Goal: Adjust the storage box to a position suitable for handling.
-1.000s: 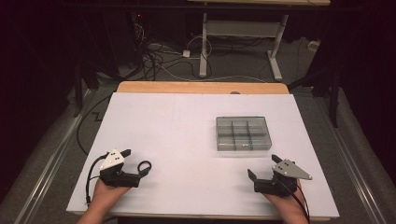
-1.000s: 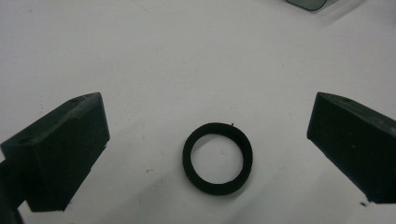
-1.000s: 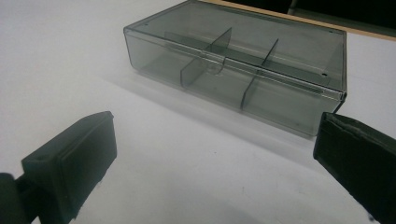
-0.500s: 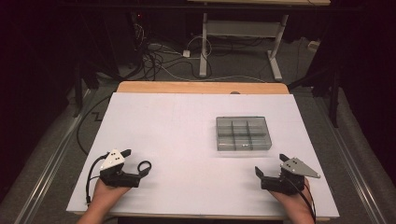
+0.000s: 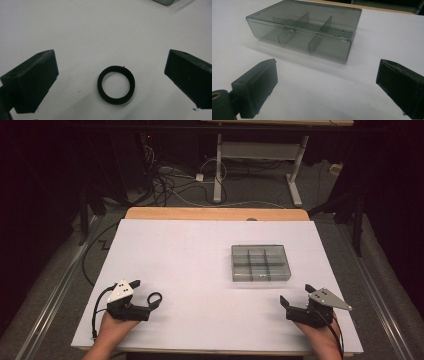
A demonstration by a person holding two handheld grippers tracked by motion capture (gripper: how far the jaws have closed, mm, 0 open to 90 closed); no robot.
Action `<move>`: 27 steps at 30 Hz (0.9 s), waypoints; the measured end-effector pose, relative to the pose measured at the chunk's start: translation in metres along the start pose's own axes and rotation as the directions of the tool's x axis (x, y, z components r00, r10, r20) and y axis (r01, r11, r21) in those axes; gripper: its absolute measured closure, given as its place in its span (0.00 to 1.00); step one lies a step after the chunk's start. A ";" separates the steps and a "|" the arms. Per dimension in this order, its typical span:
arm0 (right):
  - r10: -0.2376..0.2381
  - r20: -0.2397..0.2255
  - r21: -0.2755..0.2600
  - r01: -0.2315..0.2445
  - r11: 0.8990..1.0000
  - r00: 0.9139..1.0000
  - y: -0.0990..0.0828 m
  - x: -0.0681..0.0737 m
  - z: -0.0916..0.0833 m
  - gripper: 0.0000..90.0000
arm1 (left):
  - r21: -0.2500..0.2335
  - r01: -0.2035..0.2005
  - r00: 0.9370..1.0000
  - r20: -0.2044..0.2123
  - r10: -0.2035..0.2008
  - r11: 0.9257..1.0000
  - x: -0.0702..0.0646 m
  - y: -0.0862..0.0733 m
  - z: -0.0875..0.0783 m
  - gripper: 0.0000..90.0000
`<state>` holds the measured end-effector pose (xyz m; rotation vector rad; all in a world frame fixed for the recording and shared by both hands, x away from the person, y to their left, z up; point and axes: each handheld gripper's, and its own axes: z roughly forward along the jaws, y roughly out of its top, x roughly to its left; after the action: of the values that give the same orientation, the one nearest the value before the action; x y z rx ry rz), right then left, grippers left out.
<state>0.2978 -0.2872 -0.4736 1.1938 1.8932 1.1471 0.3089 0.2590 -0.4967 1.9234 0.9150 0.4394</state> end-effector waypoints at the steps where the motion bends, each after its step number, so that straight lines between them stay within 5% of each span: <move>1: 0.000 0.000 0.000 0.000 1.000 1.000 0.000 0.000 0.000 0.06 | 0.000 0.000 1.000 0.000 0.000 1.000 0.000 0.000 0.000 0.00; 15: 0.009 0.009 0.001 -0.009 1.000 1.000 0.000 -0.006 -0.004 0.26 | 0.000 -0.001 1.000 0.002 0.001 1.000 0.000 0.000 0.000 0.00; 27: 0.003 -0.005 -0.023 -0.004 1.000 1.000 0.000 -0.005 -0.008 0.65 | 0.000 -0.001 1.000 0.002 0.001 1.000 0.000 0.000 0.000 0.00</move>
<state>0.2931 -0.2947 -0.4695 1.1833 1.8776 1.1715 0.3089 0.2590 -0.4967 1.9246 0.9126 0.4379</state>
